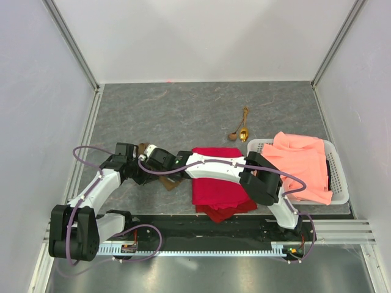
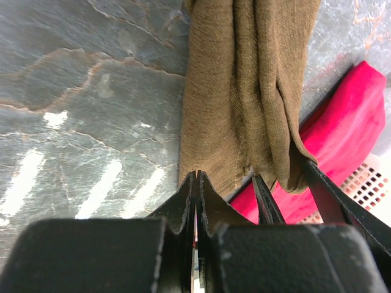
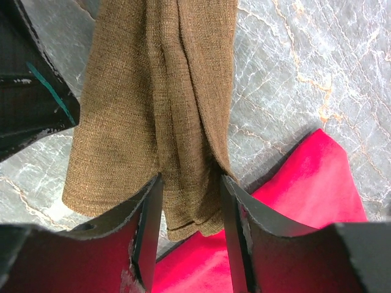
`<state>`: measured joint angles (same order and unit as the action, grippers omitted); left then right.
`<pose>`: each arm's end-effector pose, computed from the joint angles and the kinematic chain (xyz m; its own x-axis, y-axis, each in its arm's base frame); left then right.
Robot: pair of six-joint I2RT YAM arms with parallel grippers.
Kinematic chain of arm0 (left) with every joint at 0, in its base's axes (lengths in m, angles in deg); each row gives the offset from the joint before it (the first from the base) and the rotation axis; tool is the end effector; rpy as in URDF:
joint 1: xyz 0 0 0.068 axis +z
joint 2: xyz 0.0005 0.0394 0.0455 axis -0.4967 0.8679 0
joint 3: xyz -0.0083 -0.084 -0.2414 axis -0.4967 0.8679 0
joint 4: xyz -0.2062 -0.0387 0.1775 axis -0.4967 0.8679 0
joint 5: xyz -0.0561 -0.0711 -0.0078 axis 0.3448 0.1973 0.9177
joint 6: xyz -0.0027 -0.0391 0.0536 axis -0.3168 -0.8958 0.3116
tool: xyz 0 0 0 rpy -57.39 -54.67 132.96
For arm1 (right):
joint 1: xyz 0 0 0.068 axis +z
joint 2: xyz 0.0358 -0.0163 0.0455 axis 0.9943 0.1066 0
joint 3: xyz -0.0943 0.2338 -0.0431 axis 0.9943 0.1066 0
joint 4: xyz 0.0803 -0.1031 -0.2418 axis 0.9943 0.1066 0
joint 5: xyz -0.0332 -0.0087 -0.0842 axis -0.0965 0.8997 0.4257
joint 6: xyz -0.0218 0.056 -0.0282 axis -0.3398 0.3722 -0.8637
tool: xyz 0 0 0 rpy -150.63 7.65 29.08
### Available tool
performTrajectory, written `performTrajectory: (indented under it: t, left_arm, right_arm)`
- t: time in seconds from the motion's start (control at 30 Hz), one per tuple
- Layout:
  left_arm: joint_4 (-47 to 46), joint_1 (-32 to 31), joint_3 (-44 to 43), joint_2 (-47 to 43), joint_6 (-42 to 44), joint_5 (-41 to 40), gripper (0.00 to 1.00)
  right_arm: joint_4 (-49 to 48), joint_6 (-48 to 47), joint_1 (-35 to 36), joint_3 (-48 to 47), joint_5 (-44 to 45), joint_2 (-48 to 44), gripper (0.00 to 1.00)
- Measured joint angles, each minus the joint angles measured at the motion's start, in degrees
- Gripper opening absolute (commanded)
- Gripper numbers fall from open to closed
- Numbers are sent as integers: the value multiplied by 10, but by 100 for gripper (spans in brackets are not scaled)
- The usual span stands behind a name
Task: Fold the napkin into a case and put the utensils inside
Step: Smooth out the smaller rectangle-folded napkin at the center of the board.
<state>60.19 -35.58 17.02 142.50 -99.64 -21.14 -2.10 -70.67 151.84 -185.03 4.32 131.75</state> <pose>0.2131 -0.0371 0.1270 -0.7095 -0.7026 -0.0546 -0.5802 0.6264 -0.5205 0.1950 0.4296 0.1614 -0.3557 -0.7799 -0.5151 -0.7782 0.5523 -0.2989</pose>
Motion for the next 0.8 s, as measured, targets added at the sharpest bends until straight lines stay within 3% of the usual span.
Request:
performTrajectory:
  t: [0.43,0.8]
  left_arm:
    - [-19,26,2,17,-13,25,2]
    - [-53,30,9,37,-14,47,2]
  right_arm:
    - [0,-2,9,-2,3,30,51]
    - [-1,4,10,-2,7,30,25]
